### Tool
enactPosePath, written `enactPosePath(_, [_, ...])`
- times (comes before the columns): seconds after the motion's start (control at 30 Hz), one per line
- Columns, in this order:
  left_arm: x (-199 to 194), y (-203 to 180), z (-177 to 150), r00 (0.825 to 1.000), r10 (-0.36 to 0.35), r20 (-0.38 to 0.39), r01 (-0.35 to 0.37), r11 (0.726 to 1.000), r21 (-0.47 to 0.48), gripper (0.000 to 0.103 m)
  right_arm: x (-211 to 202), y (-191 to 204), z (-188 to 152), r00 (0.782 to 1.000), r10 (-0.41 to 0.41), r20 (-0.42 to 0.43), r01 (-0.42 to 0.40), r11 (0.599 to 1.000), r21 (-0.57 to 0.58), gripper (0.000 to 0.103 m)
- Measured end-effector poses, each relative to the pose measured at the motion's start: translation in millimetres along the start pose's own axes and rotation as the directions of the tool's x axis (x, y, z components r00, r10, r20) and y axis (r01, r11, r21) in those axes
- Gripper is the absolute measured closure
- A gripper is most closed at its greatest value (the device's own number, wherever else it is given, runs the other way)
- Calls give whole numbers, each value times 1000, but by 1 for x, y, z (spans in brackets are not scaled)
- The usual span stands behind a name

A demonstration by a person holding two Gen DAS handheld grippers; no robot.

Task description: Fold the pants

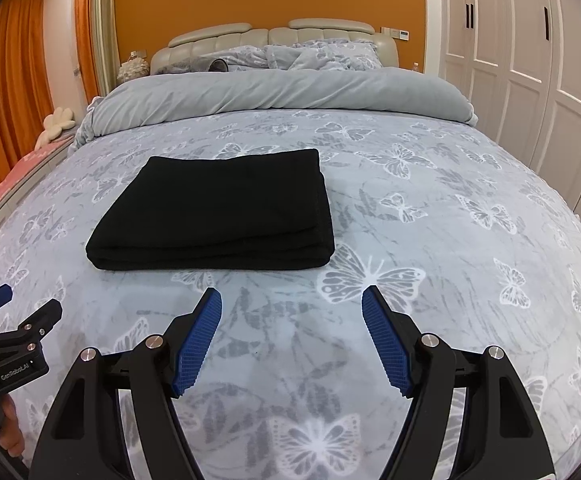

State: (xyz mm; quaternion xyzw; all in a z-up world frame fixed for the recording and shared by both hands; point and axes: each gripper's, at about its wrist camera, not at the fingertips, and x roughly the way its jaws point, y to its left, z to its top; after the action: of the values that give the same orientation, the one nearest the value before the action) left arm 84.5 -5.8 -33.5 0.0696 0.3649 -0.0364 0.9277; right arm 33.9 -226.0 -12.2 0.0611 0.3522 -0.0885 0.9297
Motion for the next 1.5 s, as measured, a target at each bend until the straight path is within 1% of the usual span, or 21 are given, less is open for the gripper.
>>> enactPosePath(0.77, [0, -3, -1, 1000, -6, 3, 6, 1000, 11, 5, 4, 1, 0, 1000, 4, -11, -4, 1000, -12, 32])
enactPosePath(1.5, [1, -4, -3, 999, -33, -11, 33, 999, 13, 5, 9, 2, -3, 1000, 12, -19, -13, 999, -30, 32])
